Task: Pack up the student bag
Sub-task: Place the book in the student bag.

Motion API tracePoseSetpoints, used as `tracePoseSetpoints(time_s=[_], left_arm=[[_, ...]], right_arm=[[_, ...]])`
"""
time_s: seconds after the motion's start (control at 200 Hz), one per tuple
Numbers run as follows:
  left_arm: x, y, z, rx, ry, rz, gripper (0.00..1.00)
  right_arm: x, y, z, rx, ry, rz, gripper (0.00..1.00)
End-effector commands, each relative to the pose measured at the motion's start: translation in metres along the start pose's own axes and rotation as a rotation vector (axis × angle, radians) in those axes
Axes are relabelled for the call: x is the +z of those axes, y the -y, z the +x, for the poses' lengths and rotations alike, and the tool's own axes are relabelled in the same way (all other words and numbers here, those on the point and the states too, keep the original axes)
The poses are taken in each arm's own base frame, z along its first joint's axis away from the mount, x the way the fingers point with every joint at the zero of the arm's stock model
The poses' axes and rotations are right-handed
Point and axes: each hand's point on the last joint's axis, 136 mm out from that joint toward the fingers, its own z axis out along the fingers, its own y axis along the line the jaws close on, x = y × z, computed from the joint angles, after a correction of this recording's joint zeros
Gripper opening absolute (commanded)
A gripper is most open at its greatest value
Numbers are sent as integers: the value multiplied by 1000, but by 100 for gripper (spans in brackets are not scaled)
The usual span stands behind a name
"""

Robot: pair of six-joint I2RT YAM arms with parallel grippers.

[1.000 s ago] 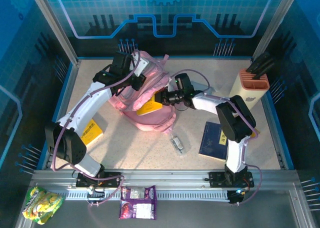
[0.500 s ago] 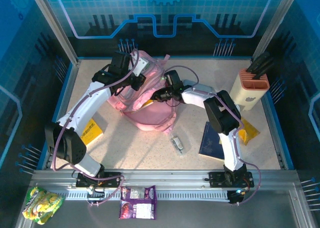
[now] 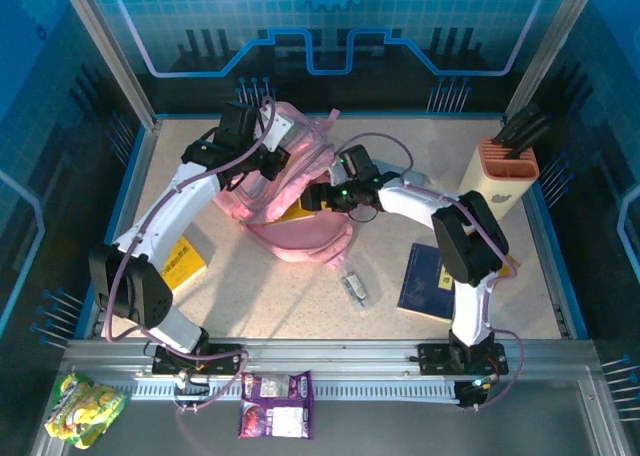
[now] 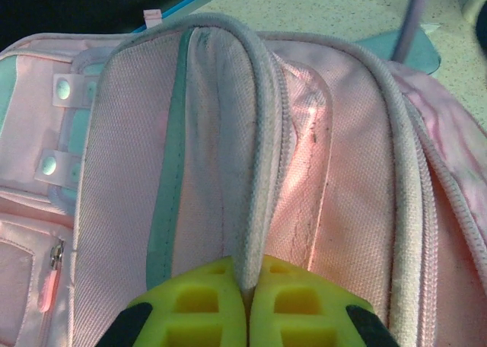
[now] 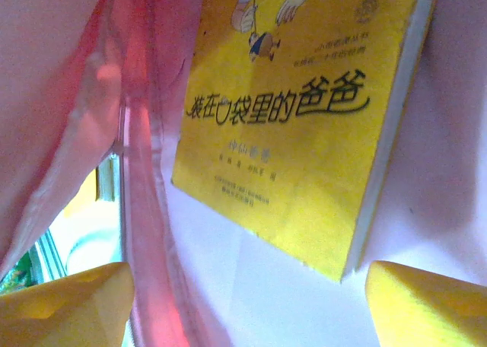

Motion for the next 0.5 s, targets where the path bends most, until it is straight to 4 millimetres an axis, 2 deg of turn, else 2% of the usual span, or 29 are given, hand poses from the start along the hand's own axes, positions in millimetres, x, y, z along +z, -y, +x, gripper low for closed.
tracePoseSetpoints(time_s=[0.0, 0.13, 0.255, 0.41, 0.495], left_arm=[[-14, 3, -31, 44, 123, 23, 0], [-15, 4, -33, 44, 128, 27, 0], [-12, 3, -33, 40, 128, 30, 0], [-11, 5, -36, 42, 126, 44, 0], [-12, 6, -36, 51, 125, 52, 0]], right_arm=[[-12, 2, 24, -25, -64, 58, 80], [-10, 7, 47, 6, -96, 91, 64], [15, -4, 63, 7, -130, 53, 43], [43, 0, 53, -10, -110, 79, 29], [49, 5, 34, -21, -48, 113, 22]])
